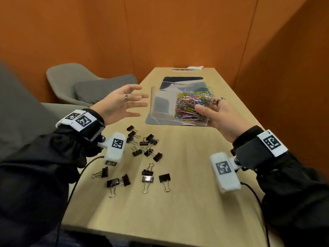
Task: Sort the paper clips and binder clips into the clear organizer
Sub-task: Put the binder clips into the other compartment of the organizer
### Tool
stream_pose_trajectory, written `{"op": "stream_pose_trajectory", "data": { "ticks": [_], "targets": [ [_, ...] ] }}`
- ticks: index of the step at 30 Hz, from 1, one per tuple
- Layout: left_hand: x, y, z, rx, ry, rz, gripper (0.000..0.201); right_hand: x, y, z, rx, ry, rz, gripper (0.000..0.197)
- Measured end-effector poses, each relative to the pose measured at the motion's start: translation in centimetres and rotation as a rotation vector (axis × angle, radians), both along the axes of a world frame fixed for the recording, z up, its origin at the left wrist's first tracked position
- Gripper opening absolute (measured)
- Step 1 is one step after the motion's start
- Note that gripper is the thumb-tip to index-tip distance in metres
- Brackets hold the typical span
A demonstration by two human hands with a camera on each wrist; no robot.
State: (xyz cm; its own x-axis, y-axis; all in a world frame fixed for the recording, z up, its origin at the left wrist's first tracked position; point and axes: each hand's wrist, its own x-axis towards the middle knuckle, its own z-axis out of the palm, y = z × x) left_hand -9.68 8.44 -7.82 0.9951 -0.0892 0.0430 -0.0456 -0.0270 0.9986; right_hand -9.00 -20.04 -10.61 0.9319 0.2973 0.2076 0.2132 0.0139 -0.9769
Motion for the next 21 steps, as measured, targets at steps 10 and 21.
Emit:
{"op": "stream_pose_trajectory", "data": {
  "ticks": [10,21],
  "targets": [
    [3.9,1.1,-4.7,1.212,0.336,-0.094,0.049,1.8,-2.1,-2.0,0.095,0.078,-0.137,0.067],
    [1.2,-2.1,-4.4,1.415,0.253,-0.237,0.053,1.5,-1.8,-2.6,0.076,0.1,-0.12,0.058]
  ]
}}
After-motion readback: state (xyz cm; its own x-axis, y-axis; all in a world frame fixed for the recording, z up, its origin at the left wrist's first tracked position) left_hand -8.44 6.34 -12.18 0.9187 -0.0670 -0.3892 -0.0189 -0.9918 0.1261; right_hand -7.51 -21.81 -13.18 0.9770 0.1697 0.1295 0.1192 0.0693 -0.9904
